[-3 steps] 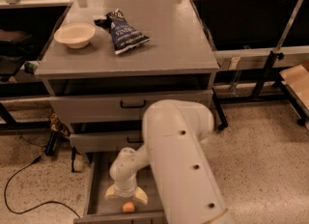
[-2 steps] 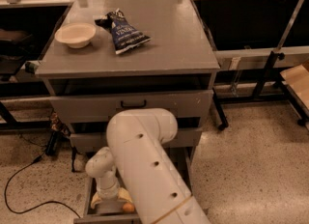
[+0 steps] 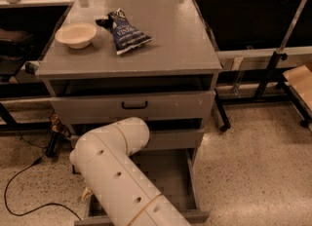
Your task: Pick orange from bottom drawer and place on counter
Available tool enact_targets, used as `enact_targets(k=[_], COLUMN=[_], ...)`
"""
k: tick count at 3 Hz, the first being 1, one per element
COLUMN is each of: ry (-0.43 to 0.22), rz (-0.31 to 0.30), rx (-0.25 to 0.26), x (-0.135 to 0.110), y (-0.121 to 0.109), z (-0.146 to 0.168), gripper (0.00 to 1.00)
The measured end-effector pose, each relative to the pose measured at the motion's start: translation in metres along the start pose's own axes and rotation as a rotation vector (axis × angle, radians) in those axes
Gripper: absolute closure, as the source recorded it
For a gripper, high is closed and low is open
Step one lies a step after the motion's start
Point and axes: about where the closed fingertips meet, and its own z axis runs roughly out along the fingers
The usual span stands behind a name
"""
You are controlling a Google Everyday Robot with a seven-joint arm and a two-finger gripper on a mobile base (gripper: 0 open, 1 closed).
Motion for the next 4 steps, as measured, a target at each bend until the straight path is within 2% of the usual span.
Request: enact_targets(k=[1, 2, 3, 4], ry=[0.075, 0.225, 0.324, 0.392], rz=[0.079, 0.155, 0.200, 0.212], rx=[0.084, 0.258, 0.369, 0.456], x=[0.043, 0.083, 0.089, 0.100], y=[-0.013, -0.028, -0.041, -0.061], z=[-0.041, -0.082, -0.093, -0.105], gripper=[0.00, 0.00, 0.00, 0.00])
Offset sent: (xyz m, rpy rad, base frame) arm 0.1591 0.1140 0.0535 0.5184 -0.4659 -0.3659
